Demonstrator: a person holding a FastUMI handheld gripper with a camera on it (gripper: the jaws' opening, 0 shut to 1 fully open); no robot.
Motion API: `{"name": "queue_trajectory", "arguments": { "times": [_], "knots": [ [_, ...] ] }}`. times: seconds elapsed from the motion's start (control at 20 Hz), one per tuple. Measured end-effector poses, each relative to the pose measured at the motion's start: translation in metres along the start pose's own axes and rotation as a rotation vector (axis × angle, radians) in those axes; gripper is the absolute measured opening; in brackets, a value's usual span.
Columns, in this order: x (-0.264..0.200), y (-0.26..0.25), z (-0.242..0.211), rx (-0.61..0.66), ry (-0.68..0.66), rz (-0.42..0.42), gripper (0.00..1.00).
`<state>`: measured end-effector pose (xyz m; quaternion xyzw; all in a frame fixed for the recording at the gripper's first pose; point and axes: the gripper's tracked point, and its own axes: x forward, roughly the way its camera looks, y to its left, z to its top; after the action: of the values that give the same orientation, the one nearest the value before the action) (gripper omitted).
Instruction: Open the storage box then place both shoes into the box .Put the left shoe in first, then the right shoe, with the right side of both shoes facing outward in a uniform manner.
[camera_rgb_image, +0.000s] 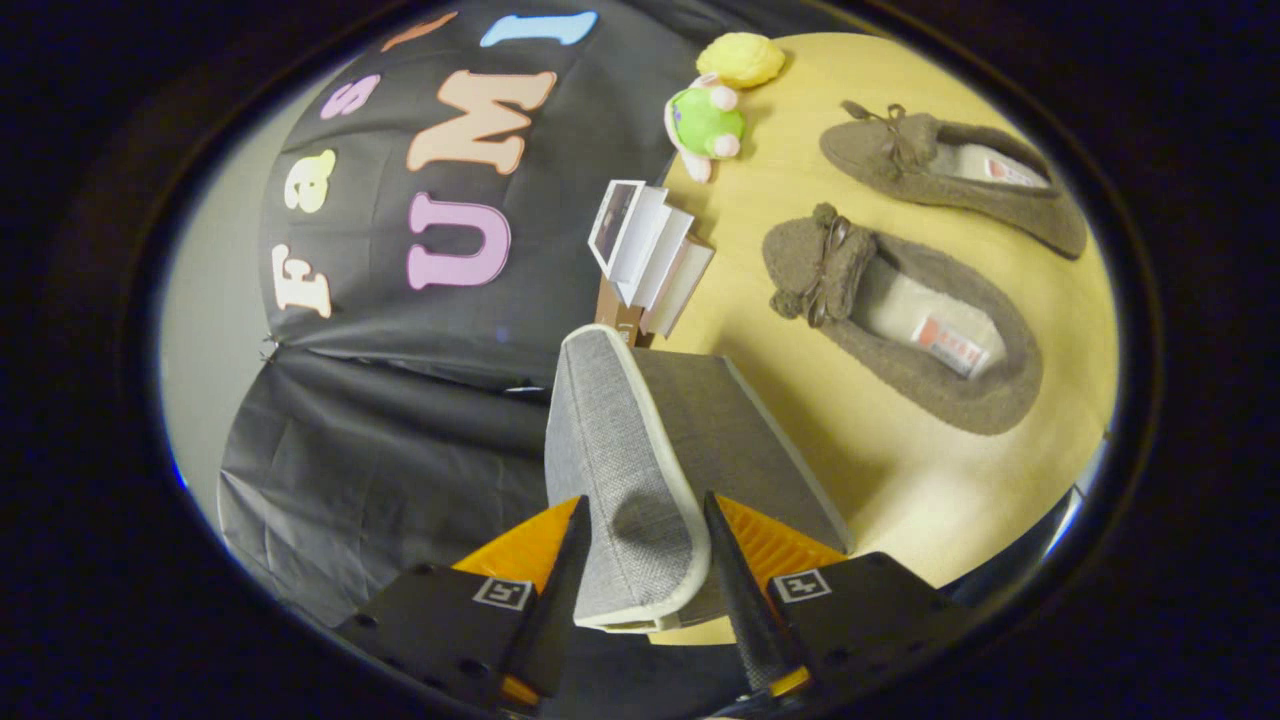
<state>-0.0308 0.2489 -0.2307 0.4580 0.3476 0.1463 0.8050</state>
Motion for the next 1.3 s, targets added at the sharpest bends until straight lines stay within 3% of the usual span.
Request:
{"name": "queue_trajectory", "arguments": {
  "times": [0.2, 0.4, 0.55, 0.75, 1.3],
  "knots": [
    [0.012, -0.007, 0.000, -0.026, -0.017, -0.016, 0.44],
    [-0.014, 0.004, 0.014, 0.008, -0.052, 0.022, 0.13],
    [-0.017, 0.017, 0.009, -0.030, -0.052, 0.048, 0.11],
    [-0.031, 0.061, 0.008, -0.054, -0.079, 0.142, 0.07],
    [-0.033, 0.181, -0.054, -0.333, 0.003, 0.282, 0.07]
  ]
}}
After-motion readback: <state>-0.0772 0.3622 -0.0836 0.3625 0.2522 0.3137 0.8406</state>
